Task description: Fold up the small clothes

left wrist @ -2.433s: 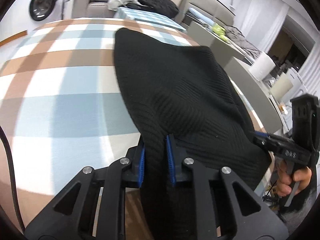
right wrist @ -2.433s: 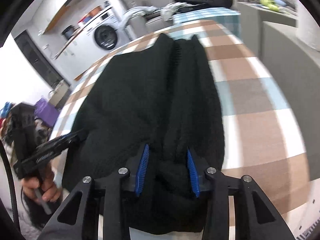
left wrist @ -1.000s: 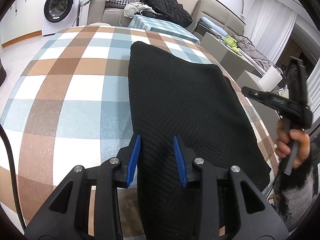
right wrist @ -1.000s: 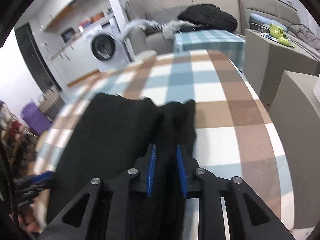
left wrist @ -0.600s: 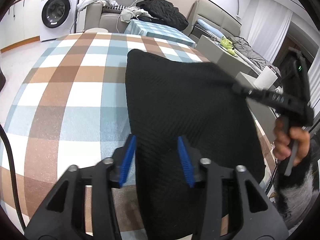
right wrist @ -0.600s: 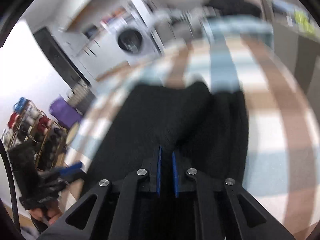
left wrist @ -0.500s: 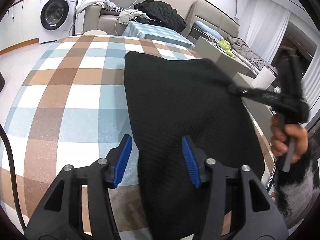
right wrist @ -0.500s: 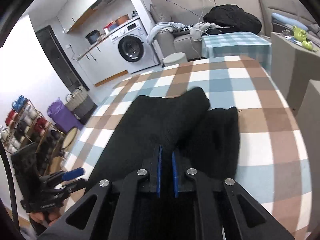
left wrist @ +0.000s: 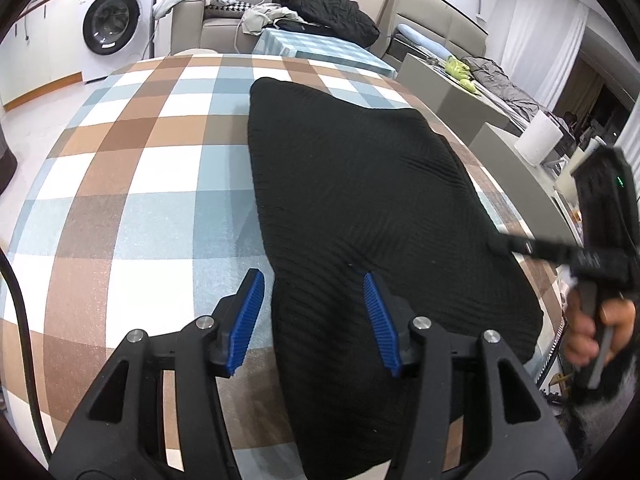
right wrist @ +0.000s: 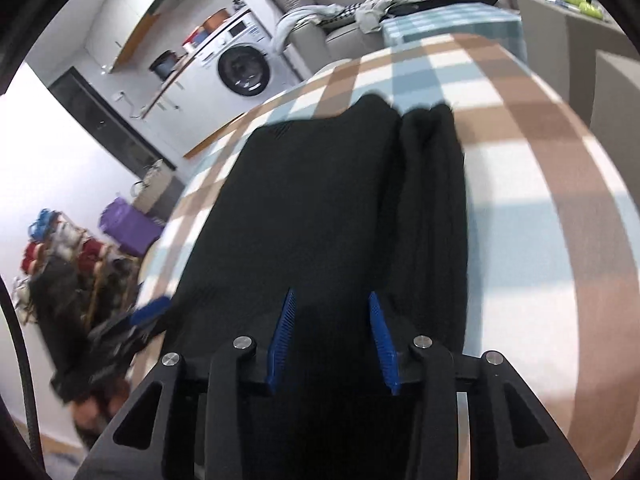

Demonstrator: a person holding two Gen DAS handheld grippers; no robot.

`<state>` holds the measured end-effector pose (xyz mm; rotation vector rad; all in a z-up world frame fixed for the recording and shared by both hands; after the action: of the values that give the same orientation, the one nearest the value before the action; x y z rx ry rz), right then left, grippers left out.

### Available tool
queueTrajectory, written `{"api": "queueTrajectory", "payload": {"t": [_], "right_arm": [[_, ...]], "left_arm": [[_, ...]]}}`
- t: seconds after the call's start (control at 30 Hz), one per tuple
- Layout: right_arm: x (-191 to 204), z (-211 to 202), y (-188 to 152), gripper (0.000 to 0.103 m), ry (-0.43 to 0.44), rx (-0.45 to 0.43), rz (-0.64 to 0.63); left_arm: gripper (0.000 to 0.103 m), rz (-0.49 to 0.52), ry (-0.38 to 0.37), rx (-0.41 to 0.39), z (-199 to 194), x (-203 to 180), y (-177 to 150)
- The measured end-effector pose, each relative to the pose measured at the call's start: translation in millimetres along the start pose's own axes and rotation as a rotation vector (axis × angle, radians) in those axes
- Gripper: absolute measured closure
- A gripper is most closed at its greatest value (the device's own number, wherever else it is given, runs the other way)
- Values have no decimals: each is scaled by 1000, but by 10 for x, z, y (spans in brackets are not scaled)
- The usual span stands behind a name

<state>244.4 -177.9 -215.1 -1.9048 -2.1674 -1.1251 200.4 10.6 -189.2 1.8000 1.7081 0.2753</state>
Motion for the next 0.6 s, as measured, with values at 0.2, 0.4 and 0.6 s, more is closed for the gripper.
{"api": "queueTrajectory", "payload": {"t": [0.2, 0.4, 0.6], "right_arm": [[200, -175, -574, 63, -6, 50, -42], [250, -256, -759, 63, -15, 34, -56], [272, -210, -794, 70, -17, 47, -90]], "left_arm": [[50, 51, -15, 4, -49, -162, -82], [43, 192, -35, 42, -51, -456, -358], [42, 324, -3, 95, 36, -594, -645]]}}
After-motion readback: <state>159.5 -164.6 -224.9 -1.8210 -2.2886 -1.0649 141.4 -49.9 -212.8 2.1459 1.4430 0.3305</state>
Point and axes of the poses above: each gripper's, at about its wrist camera, not at the fingertips, and z roughly the way its jaws point, x to its left, y to its top, the point moved 9 cm from there along z, roughly the way its jaws point, and after that the axes turned 3 degrees about x, right-handed, at the moved point
